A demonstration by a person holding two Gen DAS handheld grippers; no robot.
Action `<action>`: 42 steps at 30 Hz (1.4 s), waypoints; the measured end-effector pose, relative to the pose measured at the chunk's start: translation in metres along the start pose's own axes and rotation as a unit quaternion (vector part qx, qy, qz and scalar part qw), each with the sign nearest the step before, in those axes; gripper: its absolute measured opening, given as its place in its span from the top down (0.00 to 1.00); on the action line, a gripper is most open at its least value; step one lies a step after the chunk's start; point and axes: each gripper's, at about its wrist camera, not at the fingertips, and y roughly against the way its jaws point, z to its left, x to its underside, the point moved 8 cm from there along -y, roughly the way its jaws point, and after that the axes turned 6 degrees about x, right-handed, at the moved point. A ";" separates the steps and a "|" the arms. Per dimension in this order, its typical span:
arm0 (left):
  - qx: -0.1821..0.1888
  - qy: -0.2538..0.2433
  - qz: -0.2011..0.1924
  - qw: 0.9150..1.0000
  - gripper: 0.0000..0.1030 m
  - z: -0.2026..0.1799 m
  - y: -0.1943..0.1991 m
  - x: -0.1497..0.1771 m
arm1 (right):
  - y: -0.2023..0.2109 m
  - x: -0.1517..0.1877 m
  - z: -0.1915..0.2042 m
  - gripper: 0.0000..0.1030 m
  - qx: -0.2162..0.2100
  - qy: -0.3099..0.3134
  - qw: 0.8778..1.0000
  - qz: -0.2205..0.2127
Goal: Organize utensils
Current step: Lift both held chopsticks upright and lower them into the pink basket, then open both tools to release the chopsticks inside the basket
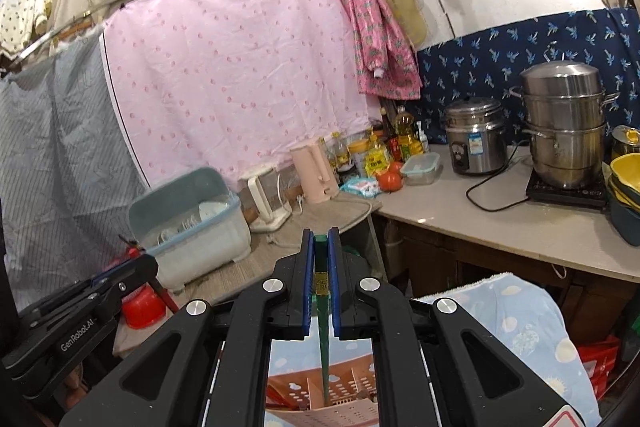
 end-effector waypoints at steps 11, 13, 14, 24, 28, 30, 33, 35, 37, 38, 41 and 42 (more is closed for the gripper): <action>-0.016 0.000 0.051 0.999 0.93 0.011 -0.042 0.041 | -0.047 0.056 0.013 0.93 0.008 0.044 0.996 0.077; -0.017 0.000 0.058 0.998 0.93 0.011 -0.046 0.047 | -0.050 0.061 0.013 0.93 0.010 0.047 0.995 0.085; -0.018 0.000 0.061 0.998 0.93 0.011 -0.048 0.050 | -0.052 0.064 0.012 0.93 0.011 0.049 0.995 0.091; -0.050 -0.007 0.064 0.997 0.76 0.010 -0.043 0.062 | -0.039 0.071 0.009 0.90 0.025 0.057 0.993 0.099; -0.055 -0.013 0.065 0.996 0.76 0.007 -0.036 0.066 | -0.024 0.072 0.011 0.90 0.023 0.063 0.993 0.098; -0.054 -0.013 0.064 0.996 0.76 0.006 -0.033 0.068 | -0.015 0.075 0.011 0.90 0.024 0.068 0.992 0.100; -0.054 -0.014 0.066 0.996 0.76 0.002 -0.025 0.073 | -0.004 0.081 0.010 0.89 0.026 0.072 0.992 0.104; -0.054 -0.016 0.066 0.996 0.75 -0.001 -0.021 0.076 | 0.004 0.085 0.009 0.89 0.025 0.074 0.991 0.108; -0.054 -0.016 0.067 0.996 0.75 -0.004 -0.017 0.078 | 0.012 0.091 0.007 0.89 0.027 0.076 0.990 0.112; -0.052 -0.015 0.069 0.996 0.75 -0.005 -0.015 0.081 | 0.016 0.093 0.006 0.89 0.030 0.078 0.990 0.112; -0.051 -0.015 0.071 0.996 0.74 -0.009 -0.008 0.088 | 0.026 0.101 0.002 0.89 0.036 0.083 0.989 0.116; -0.052 -0.014 0.073 0.996 0.72 -0.011 -0.006 0.091 | 0.029 0.104 0.001 0.89 0.038 0.083 0.989 0.119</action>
